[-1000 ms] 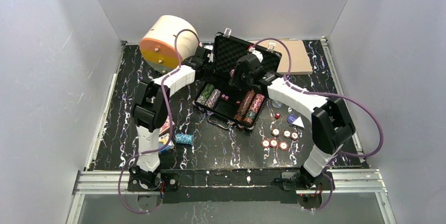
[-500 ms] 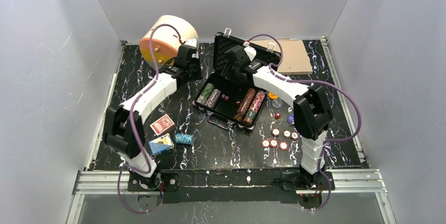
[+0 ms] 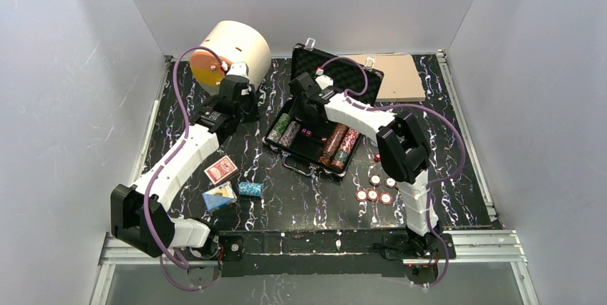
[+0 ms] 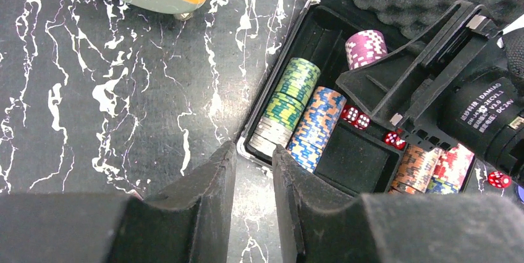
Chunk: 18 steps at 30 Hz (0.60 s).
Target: Pack up texas hold em set
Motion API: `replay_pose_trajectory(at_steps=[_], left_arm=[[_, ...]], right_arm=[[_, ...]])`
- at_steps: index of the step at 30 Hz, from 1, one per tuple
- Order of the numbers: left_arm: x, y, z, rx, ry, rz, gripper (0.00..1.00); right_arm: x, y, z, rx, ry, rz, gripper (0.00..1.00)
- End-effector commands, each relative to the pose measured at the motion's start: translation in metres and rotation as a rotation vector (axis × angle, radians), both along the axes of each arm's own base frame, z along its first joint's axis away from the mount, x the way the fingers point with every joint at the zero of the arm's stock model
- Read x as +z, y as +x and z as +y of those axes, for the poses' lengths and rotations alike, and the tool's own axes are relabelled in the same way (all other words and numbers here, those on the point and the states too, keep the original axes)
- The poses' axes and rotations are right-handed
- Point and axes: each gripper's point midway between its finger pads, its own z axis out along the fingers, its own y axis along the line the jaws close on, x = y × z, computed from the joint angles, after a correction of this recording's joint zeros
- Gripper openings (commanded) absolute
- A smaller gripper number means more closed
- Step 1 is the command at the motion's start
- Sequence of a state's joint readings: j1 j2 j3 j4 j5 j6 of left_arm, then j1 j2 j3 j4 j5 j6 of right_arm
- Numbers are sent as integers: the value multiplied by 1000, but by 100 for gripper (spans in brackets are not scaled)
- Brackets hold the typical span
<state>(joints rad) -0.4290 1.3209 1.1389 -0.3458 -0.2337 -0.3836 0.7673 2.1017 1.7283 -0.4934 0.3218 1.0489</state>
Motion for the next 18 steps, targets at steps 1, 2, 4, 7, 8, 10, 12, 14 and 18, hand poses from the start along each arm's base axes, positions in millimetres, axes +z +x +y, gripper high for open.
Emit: replay_pose_trajectory(at_steps=[1,2,4,7,8,10,12,14,18], left_arm=[[3,-8,5,18,-10,4,27],[5,-8,3,8,-22,1,27],[9,-7,-4,-13,-48,-6,27],[11,-5,-8,-25,-66,-11,27],[11,-5,-8,-25,-65,-12,27],[10,-5,-8,-27,-61,-8,27],[8,-6,-7,-27,-58,-2,27],[6,-7,-7,-28,-56,3,27],[4,-9,-5,-23,-51,7,27]], right_arm=[[29,20,3,-47,2,-85,26],[26,22,2,-51,-14,-81,26],[22,23,2,-56,-24,-74,28],[14,24,4,-67,-22,-60,29],[12,24,4,-73,-20,-59,30],[11,27,6,-83,-12,-67,31],[12,31,6,-100,-8,-81,31],[13,34,7,-111,-2,-90,32],[5,36,5,-143,-10,-78,35]])
